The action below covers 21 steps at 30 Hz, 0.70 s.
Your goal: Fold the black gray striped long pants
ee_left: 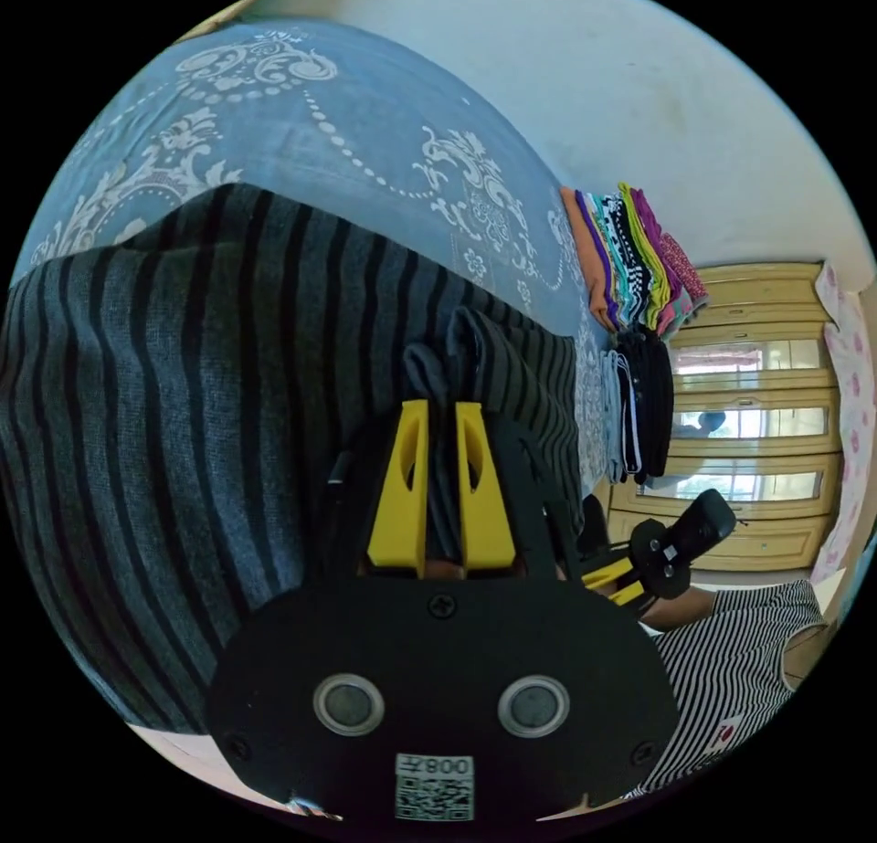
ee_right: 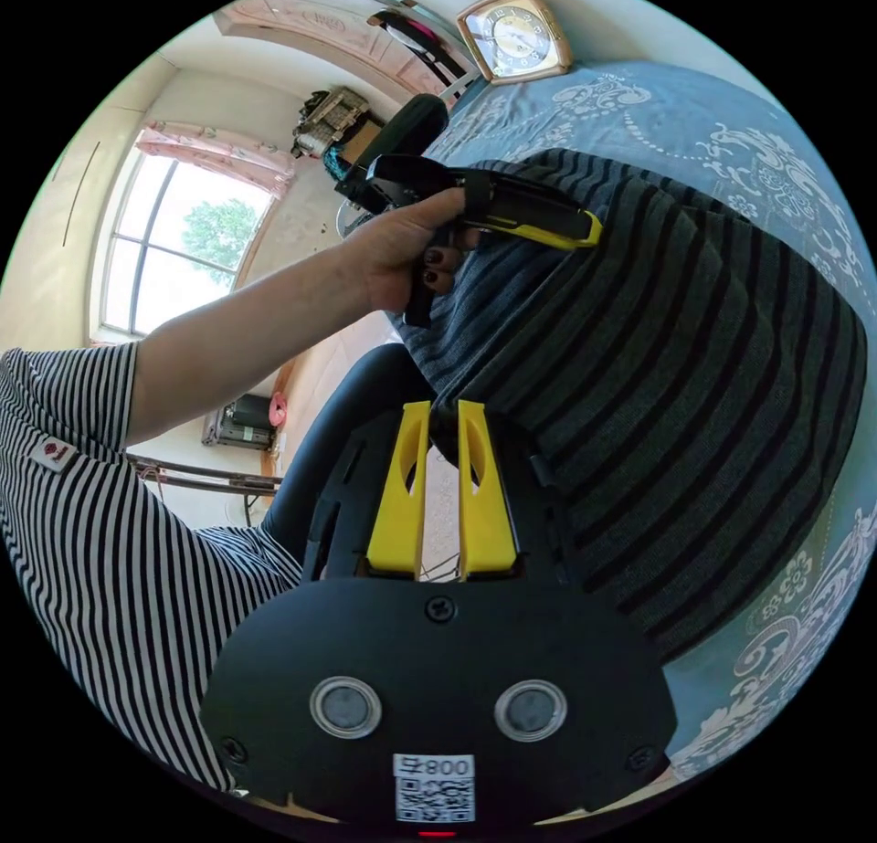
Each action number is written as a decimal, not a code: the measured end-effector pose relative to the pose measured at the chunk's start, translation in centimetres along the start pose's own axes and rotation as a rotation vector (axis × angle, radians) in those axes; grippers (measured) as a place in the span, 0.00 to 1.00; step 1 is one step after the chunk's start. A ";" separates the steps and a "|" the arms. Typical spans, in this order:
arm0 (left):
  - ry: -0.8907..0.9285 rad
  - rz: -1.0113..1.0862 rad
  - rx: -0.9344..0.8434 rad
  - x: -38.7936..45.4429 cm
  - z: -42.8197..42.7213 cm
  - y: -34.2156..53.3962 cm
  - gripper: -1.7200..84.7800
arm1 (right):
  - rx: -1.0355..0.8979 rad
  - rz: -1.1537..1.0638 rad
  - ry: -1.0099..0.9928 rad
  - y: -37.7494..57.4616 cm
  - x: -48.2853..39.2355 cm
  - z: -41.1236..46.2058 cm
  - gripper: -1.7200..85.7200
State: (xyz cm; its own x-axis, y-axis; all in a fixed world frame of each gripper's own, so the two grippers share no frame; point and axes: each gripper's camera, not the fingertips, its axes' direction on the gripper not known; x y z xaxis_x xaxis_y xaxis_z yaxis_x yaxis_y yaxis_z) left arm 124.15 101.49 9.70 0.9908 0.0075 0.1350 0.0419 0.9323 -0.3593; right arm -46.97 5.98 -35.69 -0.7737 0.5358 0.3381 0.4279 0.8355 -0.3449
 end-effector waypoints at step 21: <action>0.135 0.072 0.144 -4.0 8.0 7.3 0.12 | -0.014 0.057 -0.087 -5.8 1.9 -1.3 0.02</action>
State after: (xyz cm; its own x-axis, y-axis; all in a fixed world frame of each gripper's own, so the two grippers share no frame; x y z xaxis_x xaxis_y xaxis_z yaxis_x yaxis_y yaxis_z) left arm 119.48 111.17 13.87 0.9992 0.0363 -0.0150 -0.0387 0.9732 -0.2265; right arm -50.29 2.33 -31.88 -0.7850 0.5707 0.2408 0.4787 0.8057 -0.3488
